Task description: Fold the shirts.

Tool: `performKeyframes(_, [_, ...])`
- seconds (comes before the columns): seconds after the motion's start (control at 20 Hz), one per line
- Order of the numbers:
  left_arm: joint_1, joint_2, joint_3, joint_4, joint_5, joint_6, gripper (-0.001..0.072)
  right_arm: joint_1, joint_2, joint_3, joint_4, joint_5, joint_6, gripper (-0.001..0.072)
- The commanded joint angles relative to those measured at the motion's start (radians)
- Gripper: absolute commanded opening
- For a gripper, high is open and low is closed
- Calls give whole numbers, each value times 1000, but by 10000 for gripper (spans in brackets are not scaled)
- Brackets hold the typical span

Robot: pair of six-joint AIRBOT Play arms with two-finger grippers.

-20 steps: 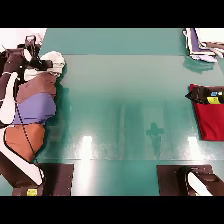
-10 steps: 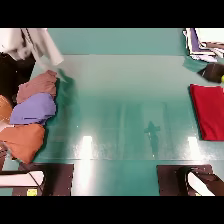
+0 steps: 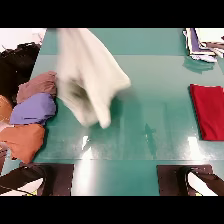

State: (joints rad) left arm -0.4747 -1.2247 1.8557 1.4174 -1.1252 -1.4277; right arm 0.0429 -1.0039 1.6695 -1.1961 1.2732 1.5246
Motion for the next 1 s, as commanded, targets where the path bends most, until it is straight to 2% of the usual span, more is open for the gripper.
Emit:
performKeyframes(0.0, [-228, -44, -199, -60, 5, -11, 86, 1, 7, 51, 0, 49, 0, 17])
performKeyframes(0.05, [-262, -67, -230, -64, 23, -13, 384, 1, 13, 50, 0, 48, 0, 17])
performKeyframes(0.1, [-267, -85, -234, -63, 17, -17, 545, 1, 19, 51, 0, 48, 0, 17])
performKeyframes(0.3, [-128, -71, -234, 15, -76, -99, 533, 1, 51, 50, -2, 47, 0, 17])
performKeyframes(0.5, [94, -71, -385, -41, -139, -128, 533, 1, 66, 49, -2, 48, 0, 17])
performKeyframes(0.7, [198, -57, -665, -128, -127, -111, 533, 1, 64, 48, -2, 48, 0, 17])
performKeyframes(0.95, [199, 52, -984, -254, -9, -108, 533, 1, 50, 49, -2, 47, 0, 17])
